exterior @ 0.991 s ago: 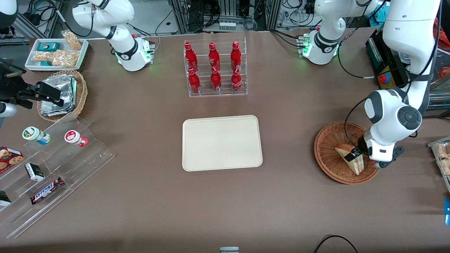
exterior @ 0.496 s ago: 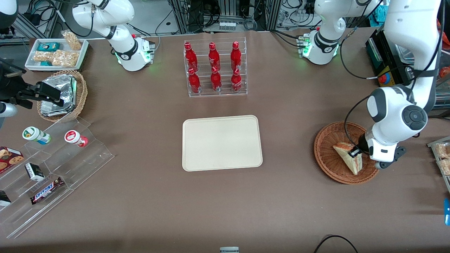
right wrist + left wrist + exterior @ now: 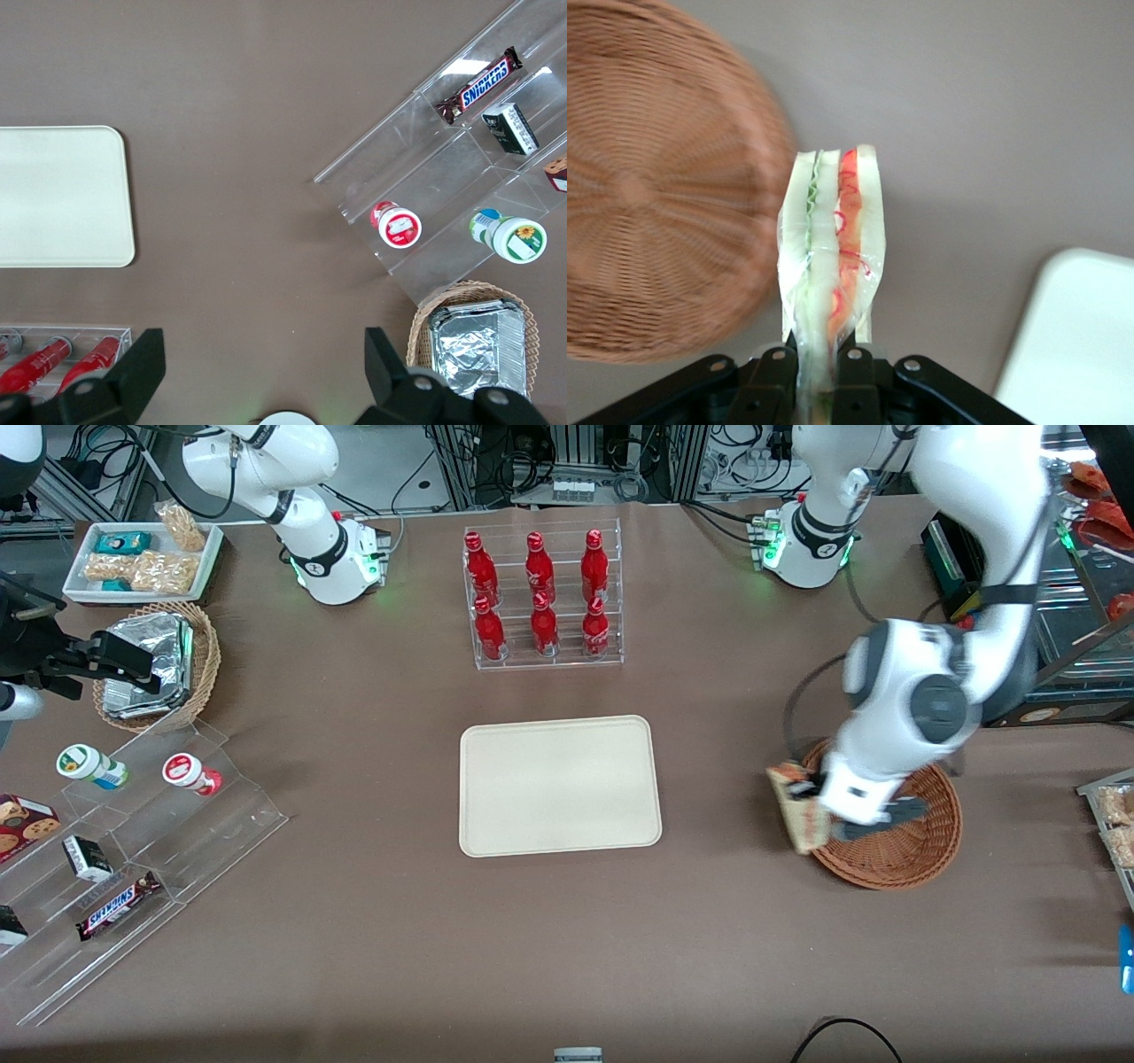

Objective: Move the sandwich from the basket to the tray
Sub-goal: 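Carry the sandwich with the left gripper over the cream tray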

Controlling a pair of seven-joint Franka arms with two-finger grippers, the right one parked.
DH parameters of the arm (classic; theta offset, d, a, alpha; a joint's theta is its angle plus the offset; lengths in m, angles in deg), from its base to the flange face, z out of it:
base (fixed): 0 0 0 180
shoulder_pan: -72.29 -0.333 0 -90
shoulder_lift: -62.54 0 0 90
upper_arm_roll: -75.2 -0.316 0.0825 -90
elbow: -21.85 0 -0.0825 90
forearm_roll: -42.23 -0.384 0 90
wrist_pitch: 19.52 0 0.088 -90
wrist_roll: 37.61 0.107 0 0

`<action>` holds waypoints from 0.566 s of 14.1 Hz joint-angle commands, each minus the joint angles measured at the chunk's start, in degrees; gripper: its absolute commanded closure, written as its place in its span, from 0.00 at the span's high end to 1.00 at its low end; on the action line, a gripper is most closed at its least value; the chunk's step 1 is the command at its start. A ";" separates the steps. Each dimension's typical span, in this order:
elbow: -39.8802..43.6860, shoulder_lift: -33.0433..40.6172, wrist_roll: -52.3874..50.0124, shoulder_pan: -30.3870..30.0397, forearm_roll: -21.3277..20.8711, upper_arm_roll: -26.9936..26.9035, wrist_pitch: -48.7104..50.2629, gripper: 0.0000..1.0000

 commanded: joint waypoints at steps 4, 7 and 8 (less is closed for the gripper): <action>11.22 -10.42 -10.08 16.44 0.55 -0.75 -3.10 0.00; 18.52 -16.31 -17.03 21.90 0.20 -0.84 -3.19 0.00; 20.90 -18.33 -19.05 23.65 0.03 -0.84 -3.28 0.00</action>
